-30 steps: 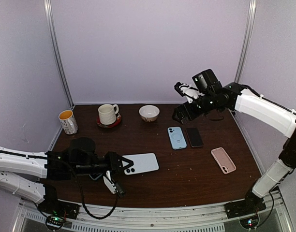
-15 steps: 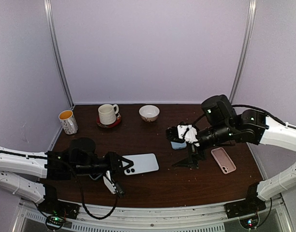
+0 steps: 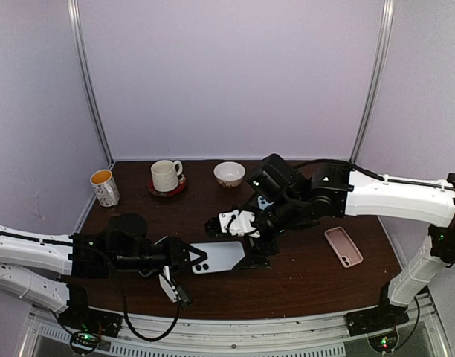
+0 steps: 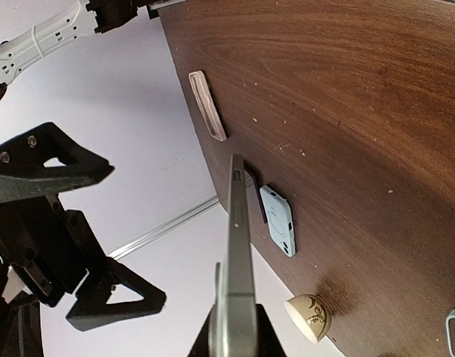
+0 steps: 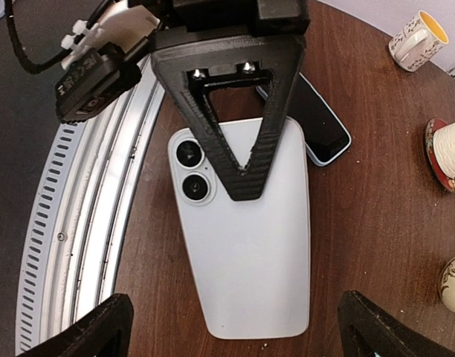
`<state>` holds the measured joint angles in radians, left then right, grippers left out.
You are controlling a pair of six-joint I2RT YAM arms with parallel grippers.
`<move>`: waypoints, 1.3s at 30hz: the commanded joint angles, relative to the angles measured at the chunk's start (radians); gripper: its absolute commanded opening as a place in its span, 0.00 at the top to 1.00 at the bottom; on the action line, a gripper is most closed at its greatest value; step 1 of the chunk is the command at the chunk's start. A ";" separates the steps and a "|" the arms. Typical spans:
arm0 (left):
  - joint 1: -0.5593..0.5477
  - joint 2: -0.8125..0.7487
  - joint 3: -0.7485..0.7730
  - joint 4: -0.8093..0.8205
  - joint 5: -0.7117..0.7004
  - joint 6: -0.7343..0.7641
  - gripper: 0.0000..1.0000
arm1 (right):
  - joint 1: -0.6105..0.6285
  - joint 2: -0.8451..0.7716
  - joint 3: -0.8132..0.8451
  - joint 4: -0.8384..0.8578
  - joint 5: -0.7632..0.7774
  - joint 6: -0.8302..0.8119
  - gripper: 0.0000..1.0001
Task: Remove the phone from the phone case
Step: Pass from the left arm to the right
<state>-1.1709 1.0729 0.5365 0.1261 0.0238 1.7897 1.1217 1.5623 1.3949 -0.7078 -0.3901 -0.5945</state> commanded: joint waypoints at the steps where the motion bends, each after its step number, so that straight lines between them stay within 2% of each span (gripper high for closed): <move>1: -0.006 -0.022 0.010 0.096 0.015 -0.018 1.00 | 0.015 0.071 0.074 -0.034 0.030 0.037 0.00; 15: -0.006 -0.033 0.013 0.092 0.014 -0.027 1.00 | 0.023 0.203 0.148 -0.043 0.091 0.084 0.01; 28: -0.007 -0.050 0.016 0.120 0.027 -0.076 1.00 | 0.034 0.187 0.074 0.044 0.085 0.079 0.11; 33: -0.007 -0.047 0.014 0.120 0.025 -0.076 1.00 | 0.034 0.176 0.062 0.067 0.089 0.082 0.19; 39: -0.007 -0.048 0.014 0.121 0.018 -0.076 1.00 | 0.034 0.147 0.034 0.117 0.075 0.100 0.35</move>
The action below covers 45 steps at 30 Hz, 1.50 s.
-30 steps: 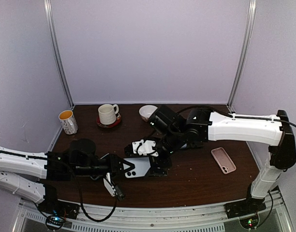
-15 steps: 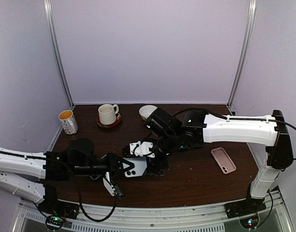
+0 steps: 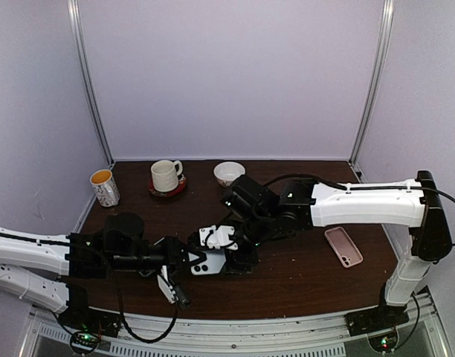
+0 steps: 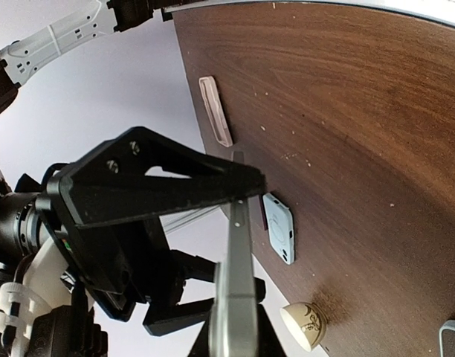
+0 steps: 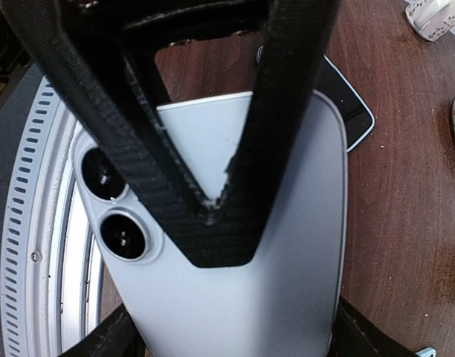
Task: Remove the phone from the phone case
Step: Pass from the left arm to the right, then place the phone at the center of the board.
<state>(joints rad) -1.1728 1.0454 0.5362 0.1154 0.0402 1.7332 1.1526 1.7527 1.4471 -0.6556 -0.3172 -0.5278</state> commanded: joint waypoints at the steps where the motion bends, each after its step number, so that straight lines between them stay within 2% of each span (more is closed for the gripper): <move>1: -0.004 -0.022 0.015 0.132 0.002 -0.021 1.00 | 0.003 -0.048 -0.021 0.069 0.003 0.036 0.38; 6: -0.004 -0.022 0.012 0.141 0.007 -0.024 1.00 | 0.004 -0.082 -0.041 0.087 0.023 0.065 0.46; 10: -0.004 -0.024 0.006 0.160 0.007 -0.033 0.89 | 0.004 -0.152 -0.106 0.140 0.046 0.101 0.52; 13: -0.005 -0.023 0.006 0.173 0.009 -0.066 0.76 | 0.003 -0.212 -0.172 0.178 0.069 0.138 0.55; 17: -0.005 -0.020 0.011 0.199 0.001 -0.123 0.62 | 0.004 -0.295 -0.262 0.203 0.113 0.209 0.56; 23: -0.004 0.000 0.021 0.254 -0.049 -0.221 0.52 | -0.007 -0.430 -0.398 0.235 0.191 0.322 0.57; 31: -0.005 0.026 0.075 0.268 -0.103 -0.453 0.41 | -0.046 -0.594 -0.525 0.216 0.254 0.466 0.57; 33: -0.005 0.022 0.094 0.255 -0.116 -0.538 0.36 | -0.062 -0.626 -0.544 0.197 0.265 0.501 0.57; 35: -0.005 0.004 0.124 0.199 -0.133 -0.671 0.27 | -0.076 -0.662 -0.565 0.185 0.272 0.527 0.57; 37: -0.005 -0.013 0.160 0.143 -0.148 -0.790 0.05 | -0.089 -0.685 -0.580 0.175 0.280 0.582 0.57; 40: -0.005 -0.033 0.205 0.053 -0.188 -0.989 0.02 | -0.115 -0.696 -0.583 0.137 0.298 0.644 0.57; 45: -0.004 -0.038 0.283 -0.122 -0.368 -1.390 0.02 | -0.159 -0.646 -0.539 -0.006 0.313 0.776 0.57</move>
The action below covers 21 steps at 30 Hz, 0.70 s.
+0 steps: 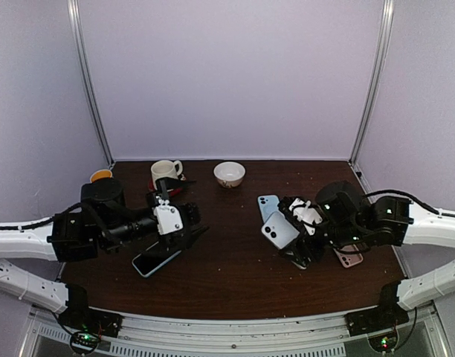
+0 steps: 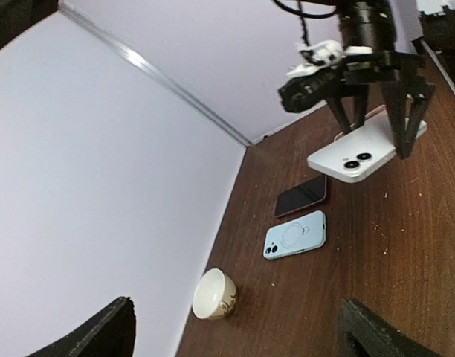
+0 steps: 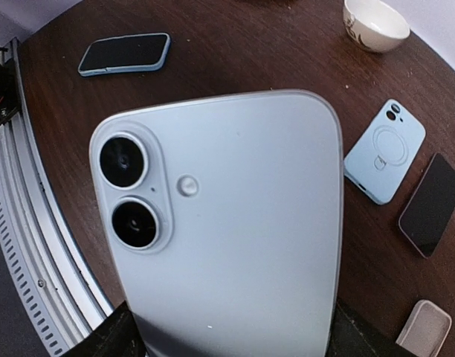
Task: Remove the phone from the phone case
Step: Place the phone at the center of the board.
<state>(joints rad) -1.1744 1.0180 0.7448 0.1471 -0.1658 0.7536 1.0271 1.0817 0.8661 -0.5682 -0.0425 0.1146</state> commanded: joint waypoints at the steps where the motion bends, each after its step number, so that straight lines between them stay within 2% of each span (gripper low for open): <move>1: -0.003 -0.002 0.098 -0.210 -0.212 -0.498 0.03 | -0.045 0.042 0.055 -0.128 0.038 0.157 0.58; 6: -0.003 0.073 0.214 -0.503 -0.366 -0.862 0.03 | -0.096 0.132 0.078 -0.228 0.038 0.272 0.61; 11: -0.004 0.102 0.226 -0.641 -0.386 -1.128 0.02 | -0.147 0.196 0.044 -0.222 0.012 0.358 0.60; 16: -0.002 0.093 0.192 -0.735 -0.374 -1.318 0.03 | -0.222 0.286 0.037 -0.240 -0.024 0.411 0.61; 21: 0.023 0.072 0.125 -0.779 -0.303 -1.414 0.02 | -0.271 0.366 0.032 -0.216 -0.067 0.402 0.58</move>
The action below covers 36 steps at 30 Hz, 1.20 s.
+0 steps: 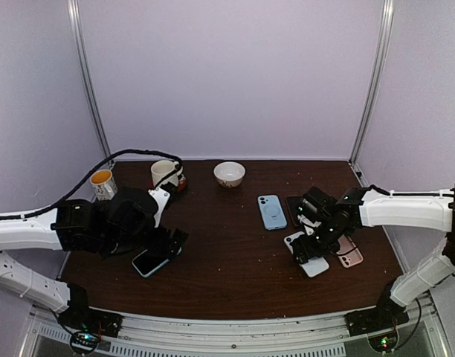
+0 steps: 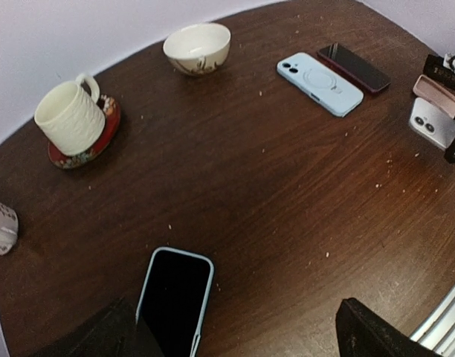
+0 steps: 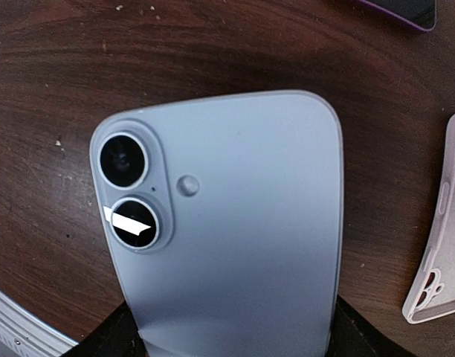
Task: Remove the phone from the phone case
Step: Place the phone at the center of the board.
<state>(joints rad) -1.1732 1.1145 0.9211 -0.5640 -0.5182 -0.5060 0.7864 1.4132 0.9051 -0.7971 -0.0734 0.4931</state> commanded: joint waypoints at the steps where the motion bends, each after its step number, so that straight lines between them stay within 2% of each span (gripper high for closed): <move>1: 0.032 -0.030 -0.064 -0.074 0.073 -0.166 0.02 | -0.042 0.048 -0.005 0.017 -0.044 0.021 0.57; 14: 0.187 -0.092 -0.155 -0.112 0.256 -0.172 0.03 | -0.147 0.199 -0.004 0.081 -0.085 -0.010 0.44; 21: 0.262 -0.011 -0.139 -0.112 0.314 -0.133 0.02 | -0.162 0.247 -0.013 0.106 -0.083 -0.023 0.39; 25: 0.288 0.032 -0.119 -0.105 0.340 -0.114 0.03 | -0.169 0.259 -0.020 0.109 -0.082 -0.032 0.33; 36: 0.320 0.165 -0.066 -0.110 0.359 -0.053 0.02 | -0.174 0.237 -0.049 0.113 -0.090 -0.044 0.21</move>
<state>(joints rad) -0.8646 1.2480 0.8165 -0.6827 -0.1799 -0.5991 0.6292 1.6211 0.9047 -0.7395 -0.1646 0.4706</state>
